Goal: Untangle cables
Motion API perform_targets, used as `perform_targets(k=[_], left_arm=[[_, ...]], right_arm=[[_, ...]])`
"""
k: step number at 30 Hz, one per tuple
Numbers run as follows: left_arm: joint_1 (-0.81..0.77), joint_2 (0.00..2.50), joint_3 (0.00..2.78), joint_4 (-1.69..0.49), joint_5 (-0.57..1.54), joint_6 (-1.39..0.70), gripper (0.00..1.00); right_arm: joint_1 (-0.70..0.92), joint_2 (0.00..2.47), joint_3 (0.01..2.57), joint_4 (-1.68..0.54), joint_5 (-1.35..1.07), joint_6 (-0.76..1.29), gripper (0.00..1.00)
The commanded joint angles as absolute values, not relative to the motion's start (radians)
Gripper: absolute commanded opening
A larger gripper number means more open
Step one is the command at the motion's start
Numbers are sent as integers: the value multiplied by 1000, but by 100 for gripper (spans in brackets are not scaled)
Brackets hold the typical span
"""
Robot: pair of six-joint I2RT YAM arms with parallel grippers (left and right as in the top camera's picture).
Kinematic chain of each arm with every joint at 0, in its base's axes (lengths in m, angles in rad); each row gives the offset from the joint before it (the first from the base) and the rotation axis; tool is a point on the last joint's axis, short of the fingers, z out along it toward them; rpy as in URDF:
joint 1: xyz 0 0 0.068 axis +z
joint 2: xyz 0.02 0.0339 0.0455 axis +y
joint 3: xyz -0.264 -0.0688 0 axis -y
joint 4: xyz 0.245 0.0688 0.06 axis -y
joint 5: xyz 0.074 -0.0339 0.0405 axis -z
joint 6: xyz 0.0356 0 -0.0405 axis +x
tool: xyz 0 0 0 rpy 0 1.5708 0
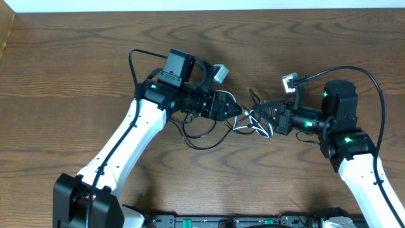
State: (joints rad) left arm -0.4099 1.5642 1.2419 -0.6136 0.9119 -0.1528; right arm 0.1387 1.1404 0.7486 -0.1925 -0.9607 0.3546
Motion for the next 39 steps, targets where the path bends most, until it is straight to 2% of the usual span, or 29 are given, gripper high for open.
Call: perform_targets(k=[1, 7, 19, 23, 26, 33, 39], left_arm=[[-422, 1575, 1248, -601, 947, -163, 67], [-422, 1575, 1248, -549, 947, -227, 66], [-422, 1576, 1248, -412, 961, -443, 66], [-422, 1576, 1248, -414, 961, -509, 66], [-420, 1576, 1248, -427, 957, -572, 62], [-420, 1576, 1248, -428, 957, -801, 62], [-414, 1576, 1248, -427, 952, -909, 62]], right_arm=[[133, 1131, 747, -162, -1116, 335, 1], [144, 1131, 747, -117, -1207, 336, 1], [187, 1131, 747, -104, -1206, 334, 1], [187, 1131, 747, -105, -1176, 335, 1], [187, 1131, 747, -105, -1154, 335, 1], [187, 1131, 747, -105, -1155, 336, 1], [187, 1131, 747, -109, -1155, 336, 1]])
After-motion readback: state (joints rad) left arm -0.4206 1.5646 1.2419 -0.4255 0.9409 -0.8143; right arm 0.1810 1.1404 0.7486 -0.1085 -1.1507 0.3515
